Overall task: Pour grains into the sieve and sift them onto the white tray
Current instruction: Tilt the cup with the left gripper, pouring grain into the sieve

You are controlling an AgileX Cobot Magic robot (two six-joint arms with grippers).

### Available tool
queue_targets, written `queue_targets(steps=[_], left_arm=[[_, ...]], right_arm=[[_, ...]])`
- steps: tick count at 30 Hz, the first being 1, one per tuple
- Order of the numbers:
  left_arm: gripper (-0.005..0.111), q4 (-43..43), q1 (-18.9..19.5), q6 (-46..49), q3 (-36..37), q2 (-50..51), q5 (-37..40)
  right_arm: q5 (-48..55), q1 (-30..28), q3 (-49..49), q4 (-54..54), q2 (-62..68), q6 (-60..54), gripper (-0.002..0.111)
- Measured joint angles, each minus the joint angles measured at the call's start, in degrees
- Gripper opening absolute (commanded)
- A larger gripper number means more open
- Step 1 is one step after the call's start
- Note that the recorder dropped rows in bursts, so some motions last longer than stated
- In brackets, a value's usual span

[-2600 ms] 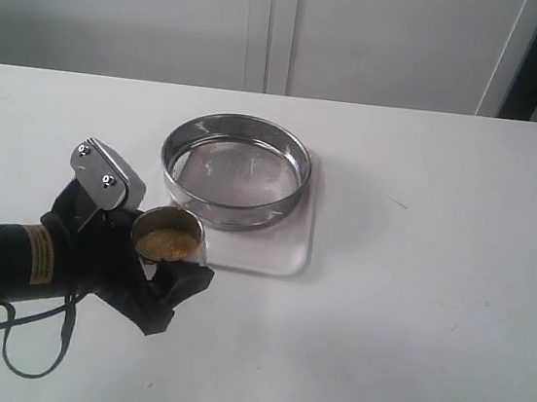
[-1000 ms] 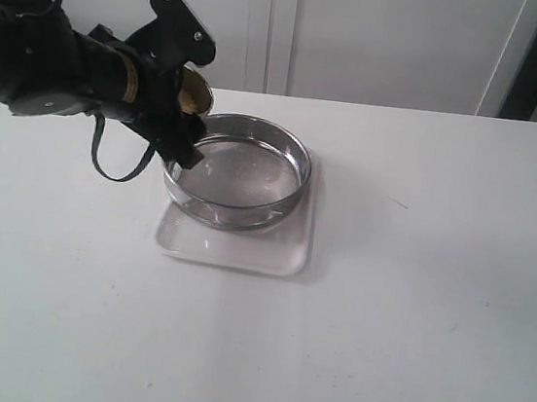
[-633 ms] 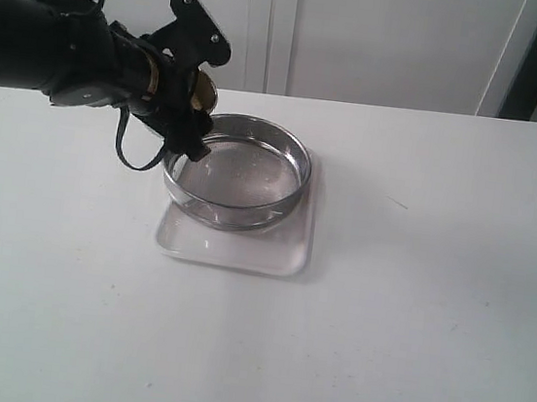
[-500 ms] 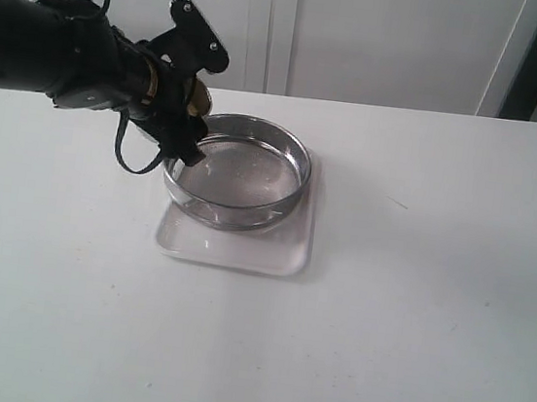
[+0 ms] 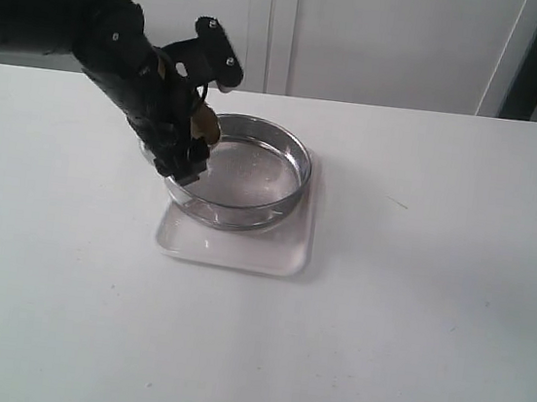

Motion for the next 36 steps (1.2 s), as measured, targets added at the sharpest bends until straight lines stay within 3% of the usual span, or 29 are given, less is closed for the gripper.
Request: queue_targets(steps=[4,9,23,36], left_arm=[[0.0,-3.84,0.0,8.15,-3.51,0.08,4.74],[0.0,-1.12,0.0,10.43,-7.54,2.51,11.26],[0.0,11.17,-0.51,5.9,-14.72,9.33,16.2],[0.0,27.98,-5.19,-0.78,-16.02,13.52,17.41]], right_arm=[[0.0,0.0,0.0,0.0,0.0,0.0,0.0],[0.0,0.0,0.0,0.0,0.0,0.0,0.0],[0.0,0.0,0.0,0.0,0.0,0.0,0.0],[0.0,0.0,0.0,0.0,0.0,0.0,0.0]])
